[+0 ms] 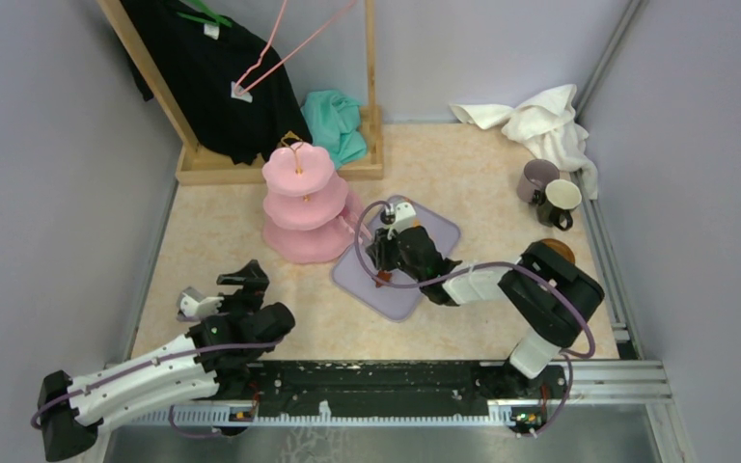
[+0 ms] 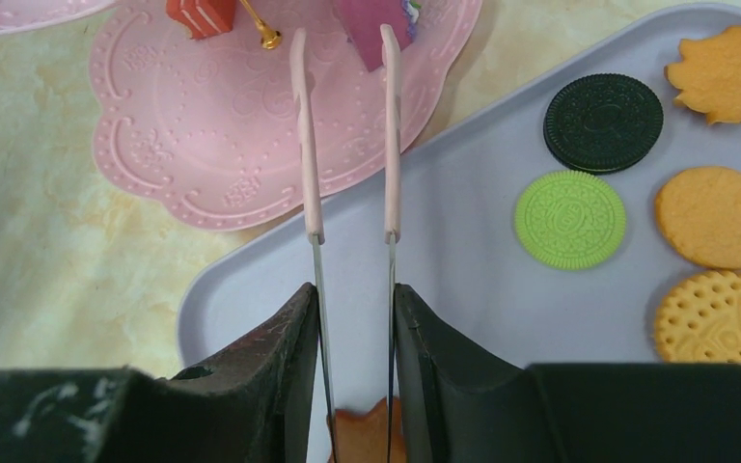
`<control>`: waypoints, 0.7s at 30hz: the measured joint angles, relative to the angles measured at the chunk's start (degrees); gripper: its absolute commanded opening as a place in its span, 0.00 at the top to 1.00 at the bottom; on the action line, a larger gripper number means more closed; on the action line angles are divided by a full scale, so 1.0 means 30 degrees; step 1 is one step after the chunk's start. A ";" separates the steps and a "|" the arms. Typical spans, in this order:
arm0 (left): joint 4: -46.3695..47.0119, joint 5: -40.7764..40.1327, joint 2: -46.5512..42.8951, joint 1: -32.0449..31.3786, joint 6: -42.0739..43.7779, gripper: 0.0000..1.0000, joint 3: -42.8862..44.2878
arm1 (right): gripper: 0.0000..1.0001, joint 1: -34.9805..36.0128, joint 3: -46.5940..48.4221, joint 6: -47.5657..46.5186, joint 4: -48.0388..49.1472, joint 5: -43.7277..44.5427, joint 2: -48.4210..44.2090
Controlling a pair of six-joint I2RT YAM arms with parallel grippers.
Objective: Serve the afternoon tea
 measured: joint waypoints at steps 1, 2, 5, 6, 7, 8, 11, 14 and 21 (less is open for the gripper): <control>-0.0029 0.0000 -0.0022 0.0000 -0.0015 0.01 0.0000 | 0.69 0.0073 -0.0124 -0.0036 -0.0138 0.0066 -0.0321; -0.0051 -0.0007 -0.0036 0.0000 -0.0022 0.01 0.0000 | 0.69 0.0160 -0.0219 -0.0102 -0.0350 0.0189 -0.0656; -0.0124 0.0000 -0.0051 0.0000 -0.0131 0.01 0.0000 | 0.69 0.0561 -0.0561 -0.0306 -0.1297 0.0612 -0.1858; -0.0131 0.0000 -0.0051 0.0000 -0.0146 0.01 0.0000 | 0.69 0.0699 -0.0714 -0.0328 -0.1610 0.0743 -0.2302; -0.0131 0.0000 -0.0051 0.0000 -0.0160 0.01 0.0000 | 0.69 0.0867 -0.0882 -0.0350 -0.1974 0.0925 -0.2841; -0.0138 -0.0007 -0.0051 0.0000 -0.0175 0.01 0.0000 | 0.69 0.1035 -0.1115 -0.0393 -0.2404 0.1122 -0.3424; -0.0131 -0.0007 -0.0044 0.0000 -0.0219 0.01 0.0000 | 0.70 0.1501 -0.1749 -0.0430 -0.3825 0.1851 -0.5268; -0.0131 0.0000 0.0022 0.0000 -0.0240 0.01 0.0000 | 0.70 0.2076 -0.2382 -0.0233 -0.5515 0.2805 -0.7395; -0.0124 -0.0007 0.0270 0.0000 -0.0277 0.01 0.0000 | 0.70 0.4218 -0.3235 0.1107 -0.8947 0.4787 -1.0601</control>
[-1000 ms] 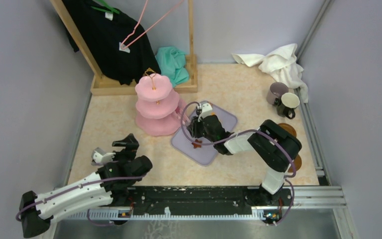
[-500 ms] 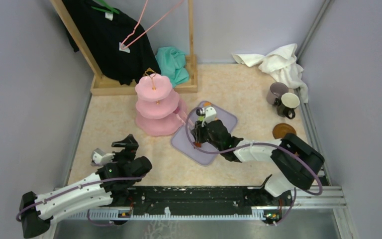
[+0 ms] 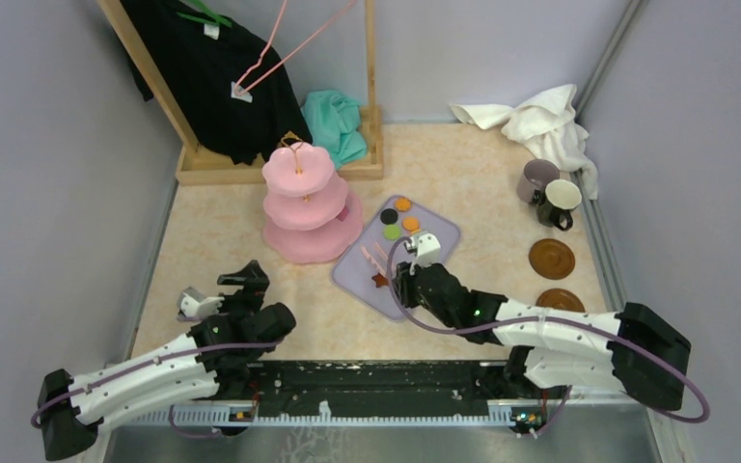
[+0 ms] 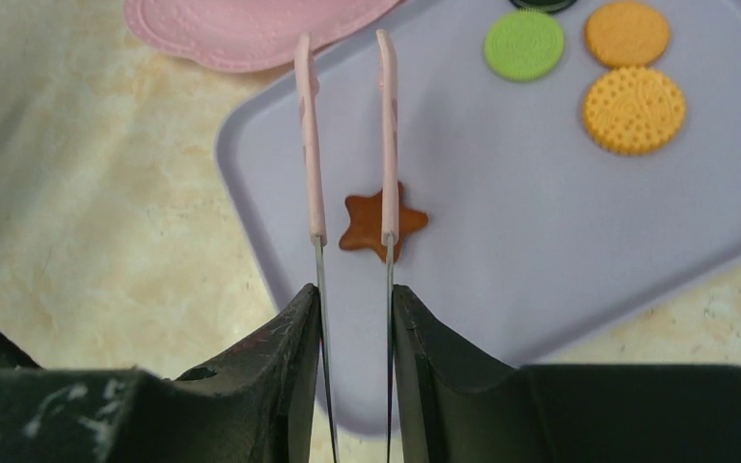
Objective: Serve the afternoon tea
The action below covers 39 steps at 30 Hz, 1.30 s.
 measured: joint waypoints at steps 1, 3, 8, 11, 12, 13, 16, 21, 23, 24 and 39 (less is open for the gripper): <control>0.0000 0.0000 0.0000 0.0000 0.0000 0.01 0.0000 | 0.70 0.0328 -0.0095 0.0270 -0.0561 0.0277 -0.0284; 0.0000 0.0000 0.0000 0.0000 0.0000 0.01 0.0000 | 0.70 0.0947 -0.0291 0.0867 -0.1523 0.0816 -0.0787; 0.0007 0.0000 0.0051 0.0000 0.0000 0.01 0.0000 | 0.70 0.2492 -0.1122 0.2390 -0.3840 0.2186 -0.2208; 0.0007 0.0000 0.0146 0.0000 0.0000 0.01 0.0000 | 0.70 0.3249 -0.1392 0.3242 -0.5151 0.2907 -0.3045; 0.0007 0.0000 0.0182 0.0000 0.0000 0.01 0.0000 | 0.70 0.3468 -0.1392 0.3497 -0.5472 0.3147 -0.3220; 0.0007 0.0000 0.0211 0.0000 0.0000 0.01 0.0000 | 0.70 0.3694 -0.1399 0.3759 -0.5763 0.3388 -0.3395; 0.0007 0.0000 0.0233 0.0000 0.0000 0.01 0.0000 | 0.69 0.4320 -0.1399 0.4481 -0.6550 0.3942 -0.3738; 0.0007 0.0000 0.0226 0.0000 0.0000 0.01 0.0000 | 0.68 0.5450 -0.1406 0.5544 -0.7497 0.4648 -0.4051; 0.0007 0.0000 0.0226 0.0000 0.0000 0.01 0.0000 | 0.68 0.5807 -0.1406 0.5974 -0.7810 0.4823 -0.4095; 0.0007 0.0000 0.0226 0.0000 -0.0007 0.01 0.0000 | 0.68 0.5931 -0.1450 0.6142 -0.7839 0.4889 -0.4102; 0.0007 0.0007 0.0066 0.0000 0.0000 0.01 0.0000 | 0.64 0.7038 -0.1617 0.7963 -0.8087 0.5326 -0.2630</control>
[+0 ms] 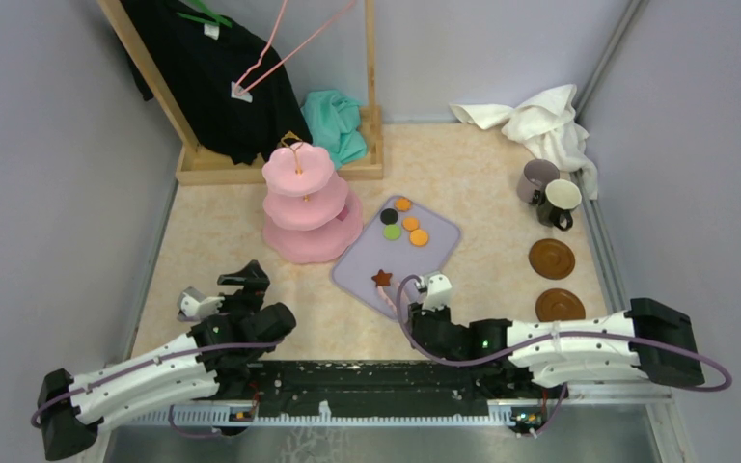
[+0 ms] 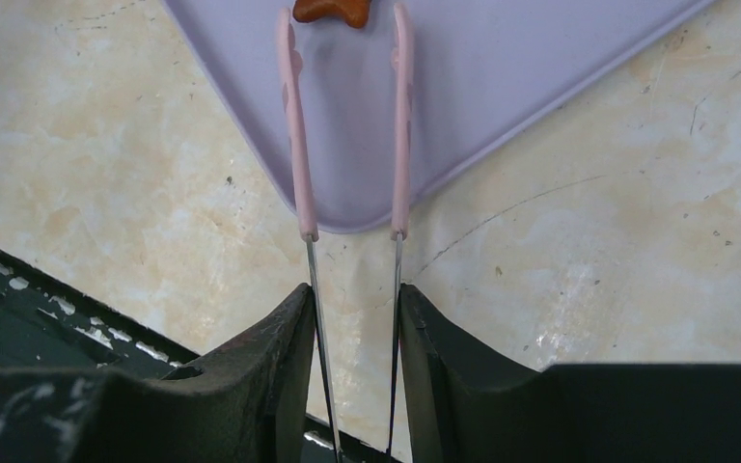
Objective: Serve the afternoon tea
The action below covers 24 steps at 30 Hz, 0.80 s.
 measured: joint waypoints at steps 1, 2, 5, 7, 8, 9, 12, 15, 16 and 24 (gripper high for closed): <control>0.0000 0.0000 -0.0015 0.0000 0.0000 0.01 0.0000 | 0.63 0.0036 0.0000 0.0080 0.0007 0.0022 0.0087; 0.0000 0.0007 -0.0022 0.0000 0.0000 0.01 0.0000 | 0.63 0.0058 0.0000 0.0138 0.0007 0.0029 0.0168; 0.0000 0.0007 -0.0044 0.0000 -0.0007 0.01 0.0000 | 0.62 0.0117 0.0007 0.0204 0.0022 0.0073 0.0466; 0.0000 0.0007 -0.0080 0.0000 -0.0007 0.01 0.0000 | 0.62 0.0117 0.0015 0.0211 0.0036 0.0124 0.0699; 0.0000 0.0015 -0.0102 0.0000 0.0000 0.01 0.0000 | 0.62 0.0117 0.0022 0.0204 0.0058 0.0153 0.0816; 0.0000 0.0015 -0.0124 0.0000 0.0000 0.01 0.0000 | 0.62 0.0117 0.0022 0.0204 0.0109 0.0175 0.0969; 0.0000 0.0022 -0.0153 0.0000 -0.0007 0.01 0.0000 | 0.62 0.0117 0.0058 0.0197 0.0393 0.0189 0.1428; -0.0007 0.0036 -0.0197 0.0000 -0.0007 0.01 0.0000 | 0.62 0.0117 0.0211 0.0146 0.0539 0.0211 0.1894; 0.0000 0.0051 -0.0226 0.0000 -0.0007 0.01 0.0000 | 0.62 0.0117 0.0328 0.0124 0.0576 0.0219 0.2076; 0.0000 0.0102 -0.0423 0.0000 -0.0015 0.01 -0.0117 | 0.61 0.0138 0.1319 -0.0058 0.0933 0.0248 0.3067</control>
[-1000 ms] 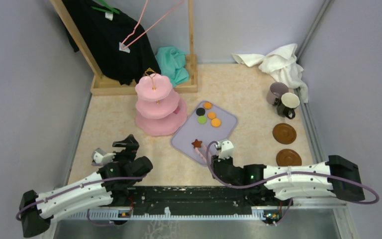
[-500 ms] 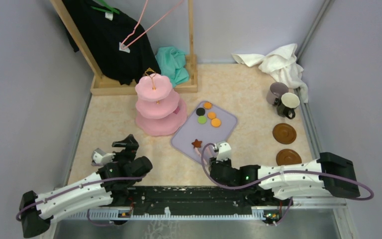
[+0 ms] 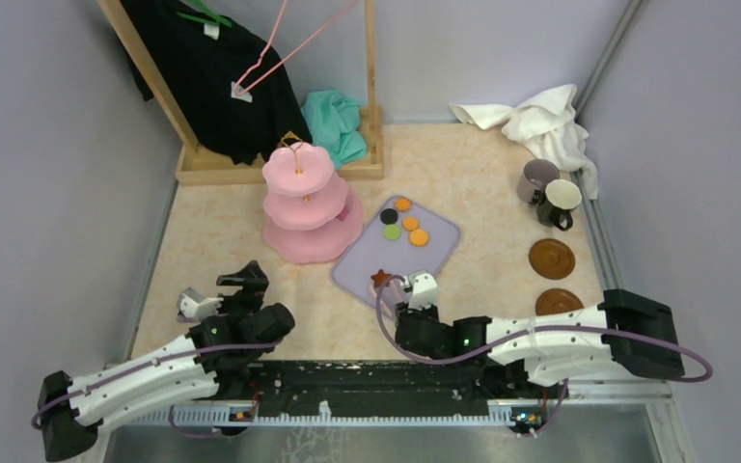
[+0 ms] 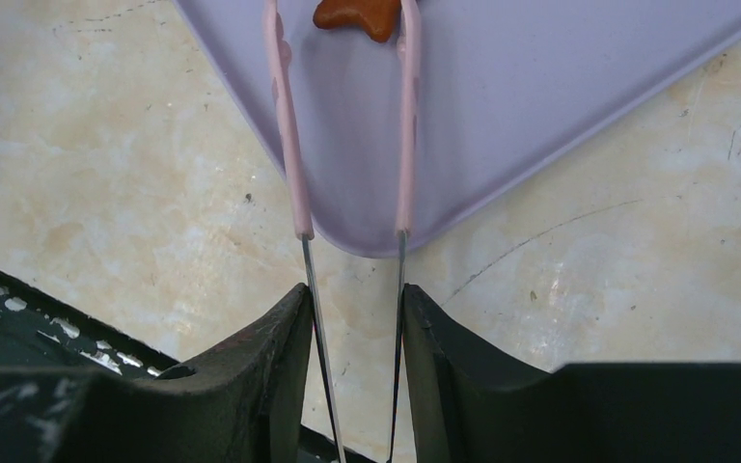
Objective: Serve the afternoon tea
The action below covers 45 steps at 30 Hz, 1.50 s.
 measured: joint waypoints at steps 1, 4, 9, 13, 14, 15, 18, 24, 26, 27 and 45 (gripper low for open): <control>0.0000 0.0000 -0.0022 0.0000 -0.0007 0.01 -0.0015 | 0.61 0.0000 0.0066 0.0000 -0.0007 0.0015 0.0087; 0.0000 0.0022 -0.0087 0.0000 -0.0022 0.01 -0.0102 | 0.61 0.0000 0.0255 0.0015 -0.0124 0.0095 0.0415; 0.0007 0.0036 -0.0087 0.0000 -0.0058 0.01 -0.0226 | 0.59 0.0000 0.0597 0.0036 -0.0306 0.0219 0.0933; 0.0000 0.0036 -0.0102 0.0000 -0.0073 0.01 -0.0284 | 0.58 0.0000 0.1137 0.0044 -0.0415 0.0350 0.1588; 0.0000 0.0036 -0.0124 0.0000 -0.0073 0.01 -0.0284 | 0.58 0.0000 0.1282 0.0036 -0.0444 0.0372 0.1749; 0.0000 0.0036 -0.0153 0.0000 -0.0073 0.01 -0.0291 | 0.58 0.0000 0.1494 0.0036 -0.0510 0.0401 0.1996; 0.0000 0.0036 -0.0211 0.0000 -0.0073 0.01 -0.0321 | 0.58 -0.0007 0.1792 0.0044 -0.0510 0.0503 0.2324; -0.0044 0.0036 -0.0321 0.0000 -0.0073 0.01 -0.0488 | 0.58 -0.0182 0.1974 0.0036 -0.0503 0.0568 0.2514; -0.0080 0.0036 -0.0364 0.0000 -0.0080 0.01 -0.0517 | 0.58 -0.0262 0.1974 0.0029 -0.0517 0.0568 0.2659; -0.0087 0.0036 -0.0379 0.0000 -0.0073 0.01 -0.0517 | 0.57 -0.0291 0.1974 0.0029 -0.0510 0.0561 0.2725; -0.0153 0.0036 -0.0393 0.0000 -0.0080 0.01 -0.0517 | 0.41 -0.0277 0.1974 -0.0102 -0.0481 0.0372 0.2994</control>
